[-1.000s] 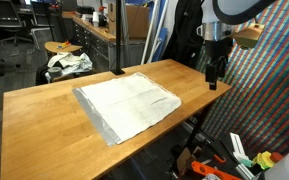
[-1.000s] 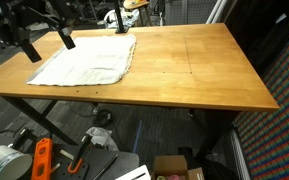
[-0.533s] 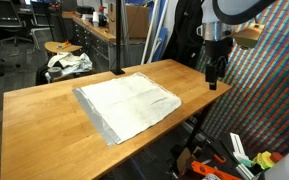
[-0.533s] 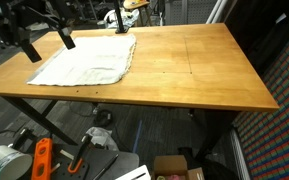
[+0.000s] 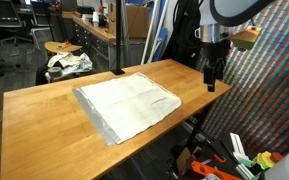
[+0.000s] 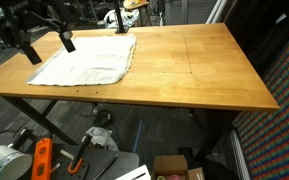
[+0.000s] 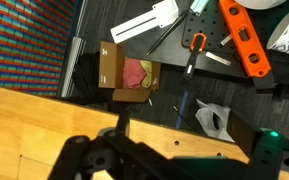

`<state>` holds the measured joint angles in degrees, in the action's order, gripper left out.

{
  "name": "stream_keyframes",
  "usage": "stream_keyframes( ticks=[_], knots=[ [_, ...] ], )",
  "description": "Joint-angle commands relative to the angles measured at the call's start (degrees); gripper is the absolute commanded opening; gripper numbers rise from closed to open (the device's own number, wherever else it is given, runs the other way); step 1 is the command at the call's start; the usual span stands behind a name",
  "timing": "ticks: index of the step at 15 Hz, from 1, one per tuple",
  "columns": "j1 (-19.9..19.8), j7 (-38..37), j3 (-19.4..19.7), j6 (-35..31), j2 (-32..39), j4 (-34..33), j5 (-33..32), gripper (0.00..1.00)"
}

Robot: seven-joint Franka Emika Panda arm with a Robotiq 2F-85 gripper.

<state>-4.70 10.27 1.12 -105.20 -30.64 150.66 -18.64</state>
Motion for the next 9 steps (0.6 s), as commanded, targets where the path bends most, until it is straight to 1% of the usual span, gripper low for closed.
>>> stream_keyframes(
  ticks=[1,5,9],
  knots=[
    [2.3,0.9,1.9,-1.1,9.1,-6.1,4.0,1.0],
    [3.1,3.2,4.3,-4.3,18.8,-13.1,15.3,1.0],
    [1.9,4.2,4.7,-9.6,29.1,-19.6,19.4,1.0]
  ],
)
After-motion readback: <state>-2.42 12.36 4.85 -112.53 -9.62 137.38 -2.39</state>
